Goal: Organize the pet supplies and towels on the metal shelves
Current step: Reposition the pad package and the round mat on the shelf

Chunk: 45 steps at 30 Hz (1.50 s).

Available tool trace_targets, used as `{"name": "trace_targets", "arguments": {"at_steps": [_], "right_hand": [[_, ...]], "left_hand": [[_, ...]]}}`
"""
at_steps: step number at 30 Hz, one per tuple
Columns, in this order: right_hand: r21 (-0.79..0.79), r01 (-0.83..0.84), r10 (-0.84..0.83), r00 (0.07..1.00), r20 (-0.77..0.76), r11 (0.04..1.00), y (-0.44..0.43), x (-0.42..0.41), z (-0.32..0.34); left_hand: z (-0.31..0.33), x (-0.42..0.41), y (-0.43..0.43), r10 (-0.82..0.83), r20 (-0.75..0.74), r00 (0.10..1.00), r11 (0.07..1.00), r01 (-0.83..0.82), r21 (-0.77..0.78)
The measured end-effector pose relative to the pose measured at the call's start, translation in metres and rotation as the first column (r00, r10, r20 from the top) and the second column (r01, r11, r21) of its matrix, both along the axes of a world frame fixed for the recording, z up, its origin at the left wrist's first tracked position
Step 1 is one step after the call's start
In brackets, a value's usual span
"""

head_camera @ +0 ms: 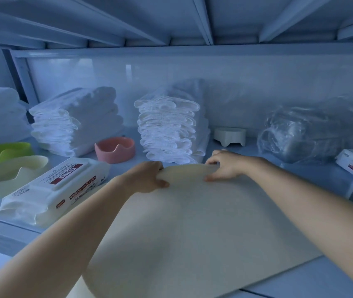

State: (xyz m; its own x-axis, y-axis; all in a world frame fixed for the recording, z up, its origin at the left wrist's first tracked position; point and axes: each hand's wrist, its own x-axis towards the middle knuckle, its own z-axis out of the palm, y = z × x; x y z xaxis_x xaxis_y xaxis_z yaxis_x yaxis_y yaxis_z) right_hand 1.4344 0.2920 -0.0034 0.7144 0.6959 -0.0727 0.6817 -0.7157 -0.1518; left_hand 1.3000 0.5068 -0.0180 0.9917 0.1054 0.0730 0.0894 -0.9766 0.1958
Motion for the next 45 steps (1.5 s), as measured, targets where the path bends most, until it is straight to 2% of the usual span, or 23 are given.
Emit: {"name": "trace_targets", "arguments": {"at_steps": [5, 10, 12, 15, 19, 21, 23, 25, 27, 29, 31, 33, 35, 37, 45], "right_hand": [[0.095, 0.051, -0.052, 0.999, 0.009, 0.994, -0.004, 0.002, -0.003], [0.123, 0.146, -0.162, 0.978, 0.134, 0.982, -0.009, -0.005, 0.004], [0.123, 0.187, -0.208, 0.96, 0.187, 0.975, -0.014, -0.005, 0.009], [0.112, 0.276, -0.293, 0.94, 0.176, 0.955, -0.02, -0.004, 0.015], [0.126, 0.316, -0.337, 0.914, 0.226, 0.94, -0.022, 0.0, 0.018], [0.136, 0.31, -0.333, 0.918, 0.215, 0.941, -0.026, 0.003, 0.009], [0.161, 0.283, -0.311, 0.932, 0.187, 0.945, -0.03, 0.004, -0.004], [0.252, 0.261, -0.3, 0.945, 0.132, 0.932, -0.036, 0.0, -0.015], [0.3, 0.241, -0.286, 0.951, 0.117, 0.923, -0.044, -0.007, -0.023], [0.3, 0.229, -0.271, 0.956, 0.109, 0.926, -0.05, -0.016, -0.03], [0.265, 0.251, -0.282, 0.956, 0.083, 0.931, -0.057, -0.025, -0.036], [0.163, 0.325, -0.334, 0.942, 0.027, 0.932, -0.064, -0.034, -0.039], [0.027, 0.378, -0.377, 0.926, -0.028, 0.925, -0.069, -0.041, -0.043], [-0.036, 0.386, -0.388, 0.921, -0.037, 0.922, -0.07, -0.046, -0.046], [-0.044, 0.448, -0.449, 0.893, -0.03, 0.893, -0.062, -0.066, -0.046]], "left_hand": [[-0.002, 0.003, -0.001, -0.046, 0.122, 0.991, 0.995, 0.057, -0.088], [-0.005, 0.023, -0.003, -0.097, 0.188, 0.977, 0.98, 0.126, -0.152], [-0.004, 0.035, -0.008, -0.113, 0.196, 0.974, 0.983, 0.139, -0.121], [-0.002, 0.053, -0.013, -0.118, 0.206, 0.971, 0.984, 0.143, -0.109], [-0.005, 0.066, -0.014, -0.134, 0.22, 0.966, 0.983, 0.157, -0.092], [-0.012, 0.065, -0.011, -0.151, 0.235, 0.96, 0.986, 0.164, -0.036], [-0.018, 0.061, -0.009, -0.184, 0.261, 0.948, 0.982, 0.166, 0.09], [-0.021, 0.055, -0.012, -0.224, 0.292, 0.93, 0.966, 0.173, 0.193], [-0.021, 0.048, -0.019, -0.249, 0.308, 0.918, 0.957, 0.185, 0.222], [-0.02, 0.044, -0.026, -0.287, 0.291, 0.913, 0.952, 0.236, 0.197], [-0.024, 0.041, -0.033, -0.325, 0.269, 0.907, 0.946, 0.311, 0.096], [-0.031, 0.038, -0.038, -0.368, 0.189, 0.911, 0.927, 0.374, -0.001], [-0.037, 0.034, -0.039, -0.396, 0.022, 0.918, 0.918, 0.395, 0.017], [-0.036, 0.031, -0.04, -0.395, -0.094, 0.914, 0.912, 0.403, 0.083], [-0.03, 0.015, -0.037, -0.431, -0.14, 0.891, 0.886, 0.447, 0.118]]}}
